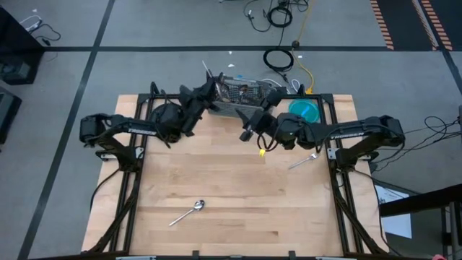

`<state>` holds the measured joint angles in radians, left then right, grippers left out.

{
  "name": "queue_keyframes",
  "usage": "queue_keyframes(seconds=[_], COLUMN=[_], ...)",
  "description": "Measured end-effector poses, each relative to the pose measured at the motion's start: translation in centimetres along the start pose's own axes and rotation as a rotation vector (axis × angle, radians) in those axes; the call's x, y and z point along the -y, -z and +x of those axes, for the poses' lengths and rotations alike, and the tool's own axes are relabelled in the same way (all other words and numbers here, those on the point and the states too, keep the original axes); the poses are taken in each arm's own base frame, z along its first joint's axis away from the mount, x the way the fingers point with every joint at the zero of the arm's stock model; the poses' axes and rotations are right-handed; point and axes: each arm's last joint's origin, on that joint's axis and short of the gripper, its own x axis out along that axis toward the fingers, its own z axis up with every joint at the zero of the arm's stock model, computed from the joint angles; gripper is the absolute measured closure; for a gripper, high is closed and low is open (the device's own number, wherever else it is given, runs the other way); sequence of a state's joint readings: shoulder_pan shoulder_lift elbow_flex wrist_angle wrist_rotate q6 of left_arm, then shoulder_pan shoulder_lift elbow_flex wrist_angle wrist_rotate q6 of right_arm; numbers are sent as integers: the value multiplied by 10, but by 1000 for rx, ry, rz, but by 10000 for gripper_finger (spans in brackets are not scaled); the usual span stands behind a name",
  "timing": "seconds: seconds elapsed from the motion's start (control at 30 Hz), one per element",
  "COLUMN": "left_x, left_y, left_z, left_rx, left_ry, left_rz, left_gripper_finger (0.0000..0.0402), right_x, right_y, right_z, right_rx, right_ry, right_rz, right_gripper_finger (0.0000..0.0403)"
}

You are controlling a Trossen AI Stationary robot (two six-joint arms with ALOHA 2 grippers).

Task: Sort silverware
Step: Put the spoon into the silverware basket

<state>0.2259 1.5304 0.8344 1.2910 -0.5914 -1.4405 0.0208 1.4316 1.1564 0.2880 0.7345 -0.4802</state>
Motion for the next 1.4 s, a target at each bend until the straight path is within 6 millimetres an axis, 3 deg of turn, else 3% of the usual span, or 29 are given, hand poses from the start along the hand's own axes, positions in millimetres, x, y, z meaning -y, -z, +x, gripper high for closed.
queue_keyframes(seconds=[0.17, 0.43, 0.63, 0.77, 1.2, 1.4], left_x=[-1, 4, 2, 3, 21, 25], left_y=[14, 34, 35, 38, 51, 52], left_z=[0, 12, 12, 11, 18, 18], left_rx=[100, 57, 68, 67, -28, -126], left_ry=[10, 39, 30, 32, 85, 121], left_rz=[-126, -187, -188, -280, -378, -432], left_gripper_finger=[392, 392, 392, 392, 392, 392], right_x=[-6, -7, 2, 6, 18, 17], right_y=[-1, 1, -5, -4, 1, 0], right_z=[8, 17, 18, 22, 33, 31], right_rx=[55, 78, 137, 166, 223, 217], right_ry=[33, 74, 127, 106, 59, 71], right_rz=[-84, -116, -79, -77, -99, -242], right_gripper_finger=[181, 181, 181, 181, 181, 181])
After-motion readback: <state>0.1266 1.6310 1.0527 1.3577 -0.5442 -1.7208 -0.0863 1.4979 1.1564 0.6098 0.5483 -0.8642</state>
